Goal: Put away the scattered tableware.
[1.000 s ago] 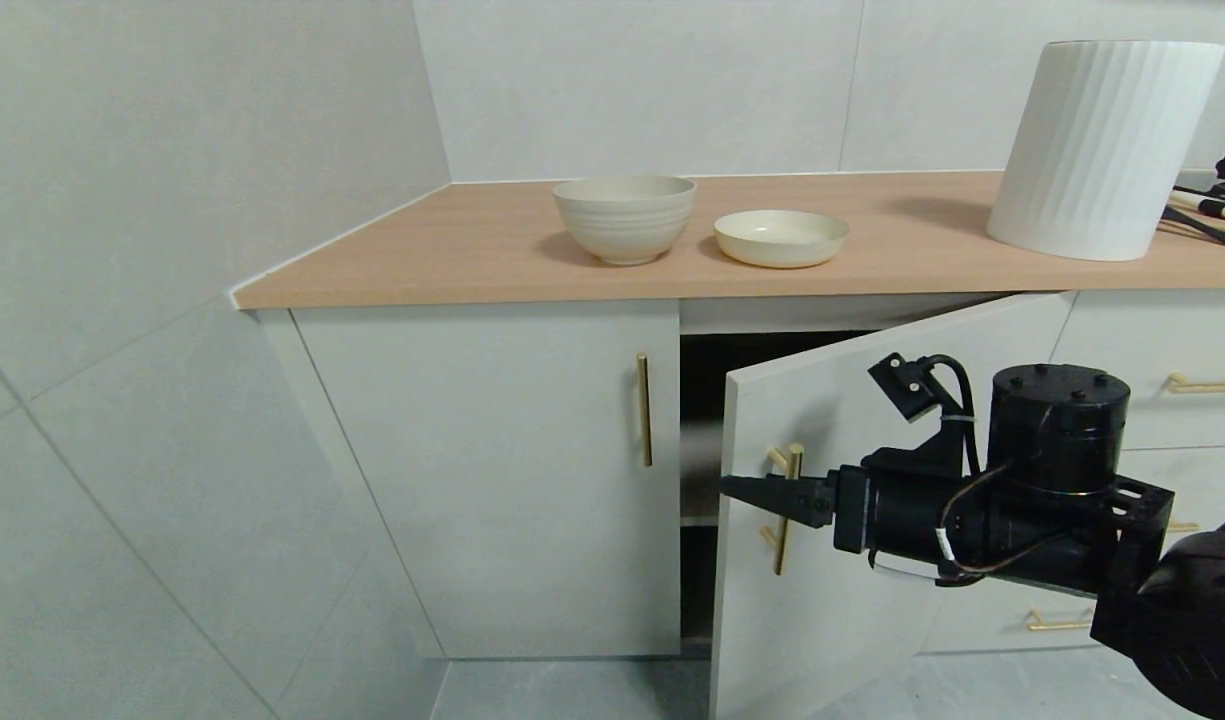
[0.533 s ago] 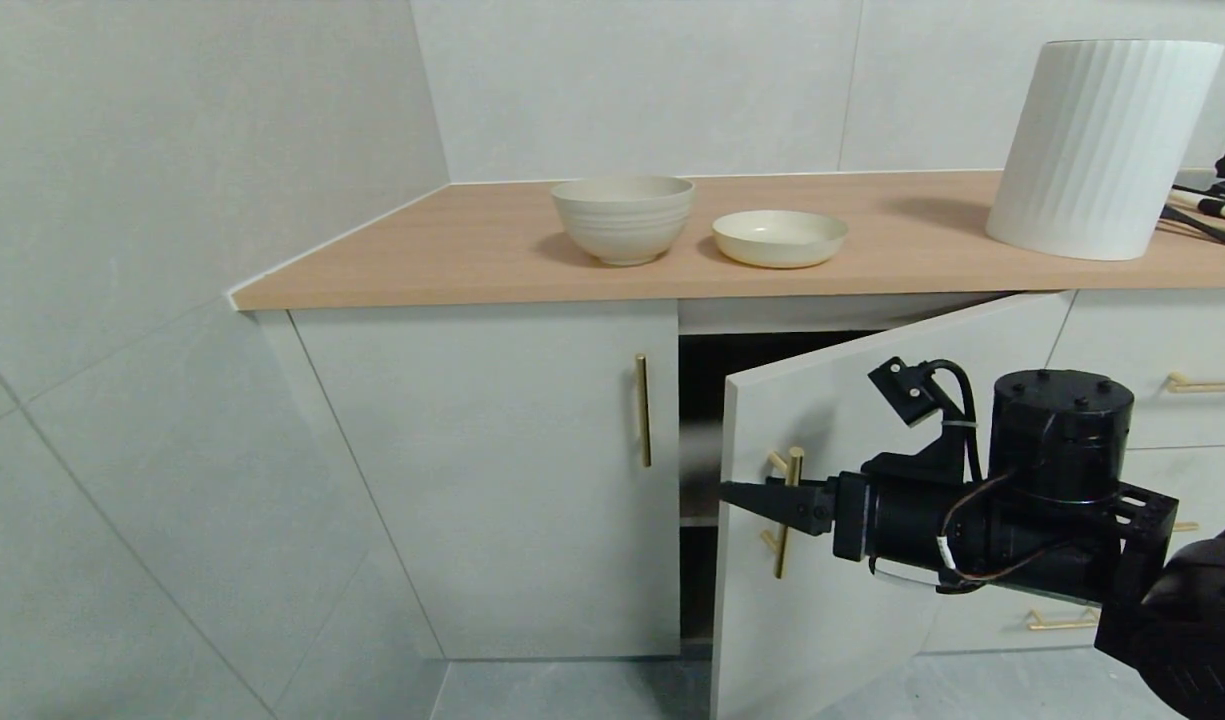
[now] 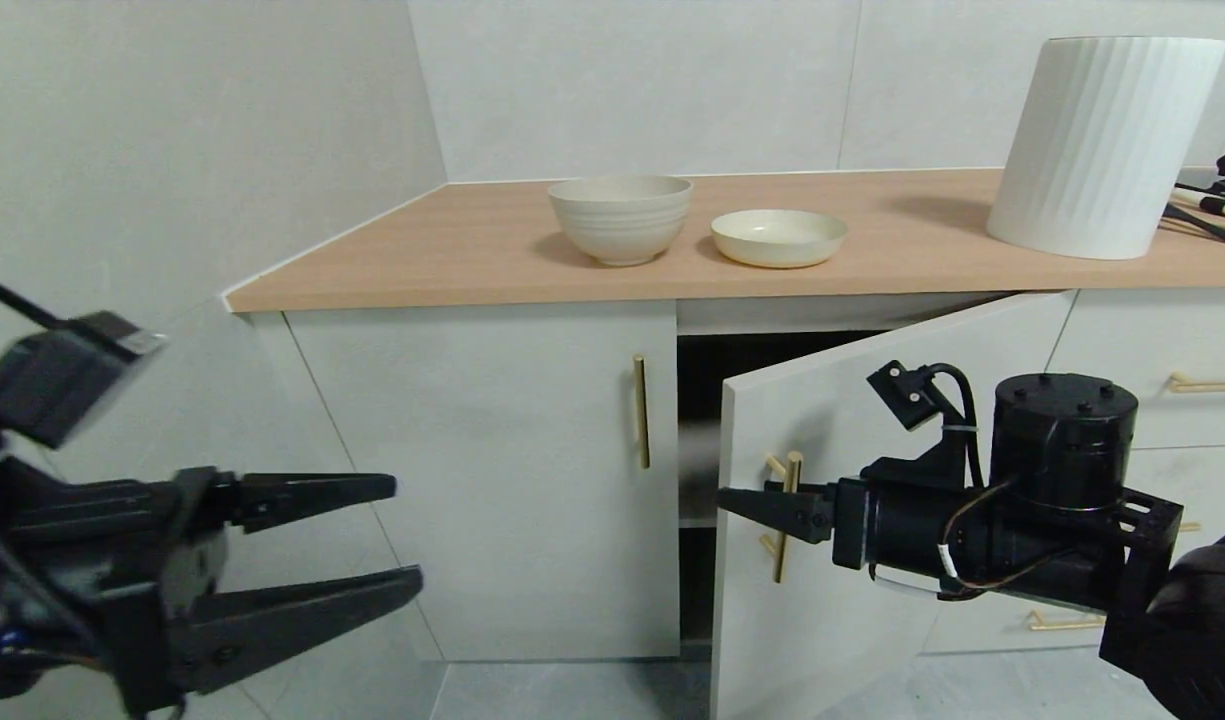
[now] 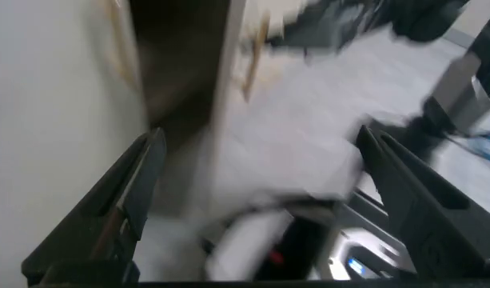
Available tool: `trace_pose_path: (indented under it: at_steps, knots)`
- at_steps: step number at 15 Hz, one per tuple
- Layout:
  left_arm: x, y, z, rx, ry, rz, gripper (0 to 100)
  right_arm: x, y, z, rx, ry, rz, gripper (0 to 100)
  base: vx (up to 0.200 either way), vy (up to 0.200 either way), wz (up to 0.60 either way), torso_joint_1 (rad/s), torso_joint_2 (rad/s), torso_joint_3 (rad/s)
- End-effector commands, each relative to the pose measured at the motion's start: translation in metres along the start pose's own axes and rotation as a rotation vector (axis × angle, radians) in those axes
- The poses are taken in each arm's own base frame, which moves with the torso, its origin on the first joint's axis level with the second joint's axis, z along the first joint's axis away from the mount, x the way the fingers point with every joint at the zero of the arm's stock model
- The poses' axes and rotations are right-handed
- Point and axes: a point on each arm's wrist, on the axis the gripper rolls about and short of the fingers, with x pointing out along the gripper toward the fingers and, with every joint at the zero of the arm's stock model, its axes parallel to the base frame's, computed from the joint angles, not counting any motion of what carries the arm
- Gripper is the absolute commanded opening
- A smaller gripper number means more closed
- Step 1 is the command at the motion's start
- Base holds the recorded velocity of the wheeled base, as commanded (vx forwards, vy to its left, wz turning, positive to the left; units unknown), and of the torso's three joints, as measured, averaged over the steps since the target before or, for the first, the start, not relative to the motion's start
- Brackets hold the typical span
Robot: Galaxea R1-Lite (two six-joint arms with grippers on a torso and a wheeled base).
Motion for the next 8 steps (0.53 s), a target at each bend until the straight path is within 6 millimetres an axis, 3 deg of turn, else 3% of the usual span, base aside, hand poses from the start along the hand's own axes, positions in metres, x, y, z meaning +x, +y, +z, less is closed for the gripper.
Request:
trace_pose_path:
  at_steps: [1,3,7,8]
  knots:
    - [0.064,0.030,-0.035,-0.174,0.226,-0.091,100,0.001,-0.001,-0.002,0.005,0.012,0.004,100,0.000,0.000,0.00,0.000,0.00,0.000]
    - [0.078,0.035,-0.044,-0.200,0.261,-0.106,100,0.000,0.000,-0.002,0.004,0.011,0.005,100,0.000,0.000,0.00,0.000,0.00,0.000]
    - [0.078,0.034,-0.040,-0.223,0.239,-0.076,100,0.001,-0.001,-0.002,0.004,0.013,0.003,100,0.000,0.000,0.00,0.000,0.00,0.000]
    - [0.078,0.034,-0.039,-0.218,0.231,-0.072,0,0.001,-0.001,-0.002,0.004,0.013,0.003,100,0.000,0.000,0.00,0.000,0.00,0.000]
